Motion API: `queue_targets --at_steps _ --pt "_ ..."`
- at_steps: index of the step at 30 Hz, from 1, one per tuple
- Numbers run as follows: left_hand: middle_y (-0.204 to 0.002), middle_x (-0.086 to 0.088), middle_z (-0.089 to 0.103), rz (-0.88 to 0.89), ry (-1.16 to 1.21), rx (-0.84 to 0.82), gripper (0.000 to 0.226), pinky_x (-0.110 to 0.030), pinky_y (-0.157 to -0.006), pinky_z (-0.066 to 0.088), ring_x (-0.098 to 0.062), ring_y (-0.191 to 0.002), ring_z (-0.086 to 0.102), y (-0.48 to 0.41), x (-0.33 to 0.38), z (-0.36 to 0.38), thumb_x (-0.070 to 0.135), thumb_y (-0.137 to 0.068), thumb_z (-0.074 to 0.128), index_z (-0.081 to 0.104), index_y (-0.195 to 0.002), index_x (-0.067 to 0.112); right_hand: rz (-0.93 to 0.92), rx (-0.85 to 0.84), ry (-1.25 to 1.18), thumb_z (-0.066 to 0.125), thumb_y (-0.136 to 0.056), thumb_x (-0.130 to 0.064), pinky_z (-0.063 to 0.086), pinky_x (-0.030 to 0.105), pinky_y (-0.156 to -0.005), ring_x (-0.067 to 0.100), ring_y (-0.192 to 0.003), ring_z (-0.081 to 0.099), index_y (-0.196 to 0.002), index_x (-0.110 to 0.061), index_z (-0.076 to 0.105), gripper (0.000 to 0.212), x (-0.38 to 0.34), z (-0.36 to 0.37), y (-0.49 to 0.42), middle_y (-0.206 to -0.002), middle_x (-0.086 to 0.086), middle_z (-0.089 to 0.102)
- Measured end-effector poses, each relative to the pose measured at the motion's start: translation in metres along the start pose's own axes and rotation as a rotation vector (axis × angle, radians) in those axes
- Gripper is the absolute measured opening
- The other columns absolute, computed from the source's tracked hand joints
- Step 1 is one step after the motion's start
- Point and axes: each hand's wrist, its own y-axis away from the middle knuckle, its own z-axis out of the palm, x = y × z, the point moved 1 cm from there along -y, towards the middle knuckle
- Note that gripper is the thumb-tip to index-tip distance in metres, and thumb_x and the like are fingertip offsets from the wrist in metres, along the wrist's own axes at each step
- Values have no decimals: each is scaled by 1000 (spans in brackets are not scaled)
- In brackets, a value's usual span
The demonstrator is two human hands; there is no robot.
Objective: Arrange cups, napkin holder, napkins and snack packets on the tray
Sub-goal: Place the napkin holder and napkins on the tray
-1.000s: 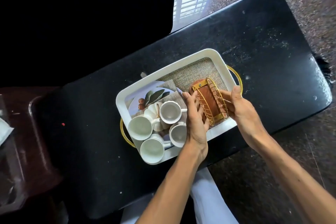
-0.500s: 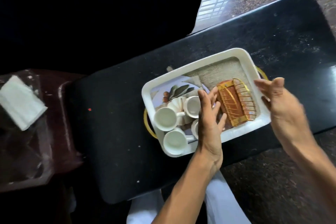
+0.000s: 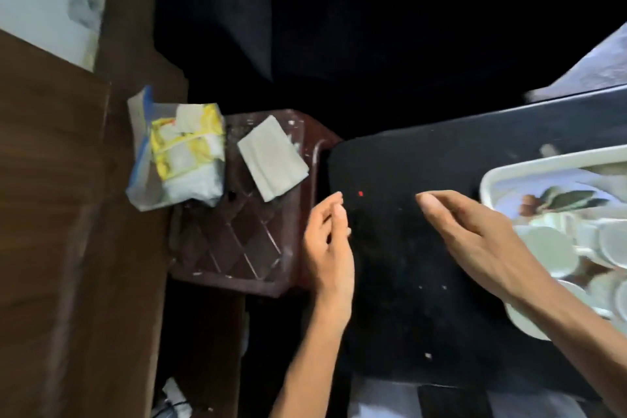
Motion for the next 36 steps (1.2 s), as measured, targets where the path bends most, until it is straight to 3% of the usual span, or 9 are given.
queue_targets --at_steps 5,9,14,21,25,28,30,32,36 --pt "-121 3 69 -11 -13 224 25 -39 -103 55 -12 -119 65 -74 -5 -63 16 -103 55 65 -125 8 -61 -102 51 45 -96 -58 38 0 -69 -23 -90 54 -126 -33 62 43 -46 87 -45 -106 -26 62" --pt "-136 -5 60 -8 -209 251 30 -36 -99 51 -16 -123 59 -122 -8 -87 24 -101 55 63 -129 18 -63 -51 44 50 -98 -51 46 18 -87 6 -110 60 -141 -22 51 51 -72 141 -86 -133 -5 62" --pt "-136 -4 61 -93 -191 205 36 -40 -98 53 -21 -116 64 -157 -4 -95 20 -97 56 59 -133 18 -12 28 66 53 -100 -44 48 44 -106 22 -122 58 -143 -15 46 52 -88 176 -125 -139 7 58" --pt "-130 -4 63 -124 -77 170 37 -18 -70 52 -13 -94 66 -167 -10 -98 13 -93 62 59 -130 17 24 52 99 60 -98 -31 55 34 -88 16 -99 65 -133 -20 54 37 -80 188 -140 -127 1 64" --pt "-116 -2 64 -197 38 114 36 -46 -93 60 -15 -92 66 -159 -13 -93 11 -94 65 58 -128 17 39 92 87 63 -96 -24 47 17 -65 2 -75 61 -129 -18 58 34 -73 187 -139 -119 -1 66" --pt "-107 3 66 -220 56 75 37 -48 -94 60 -15 -94 69 -150 -17 -89 12 -94 67 56 -129 19 49 105 31 65 -94 -20 43 5 -57 -4 -73 60 -125 -20 62 31 -71 182 -132 -107 -5 69" --pt "-106 5 67 -224 78 55 45 -40 -88 62 -6 -90 72 -144 -20 -87 17 -94 69 52 -135 20 62 86 -72 68 -93 -20 49 7 -66 -4 -83 65 -122 -24 63 29 -69 176 -121 -103 -9 70" --pt "-102 10 69 -221 105 43 55 -25 -74 62 6 -78 72 -137 -22 -85 23 -93 71 44 -141 24 82 48 -169 70 -92 -20 56 23 -79 8 -94 69 -121 -27 63 31 -66 167 -109 -107 -8 73" --pt "-99 6 77 -256 198 25 62 -27 -79 62 -3 -87 76 -123 -23 -78 20 -92 73 42 -145 26 107 28 -265 75 -87 -19 54 24 -81 9 -96 70 -119 -31 64 35 -50 146 -81 -107 -8 74"
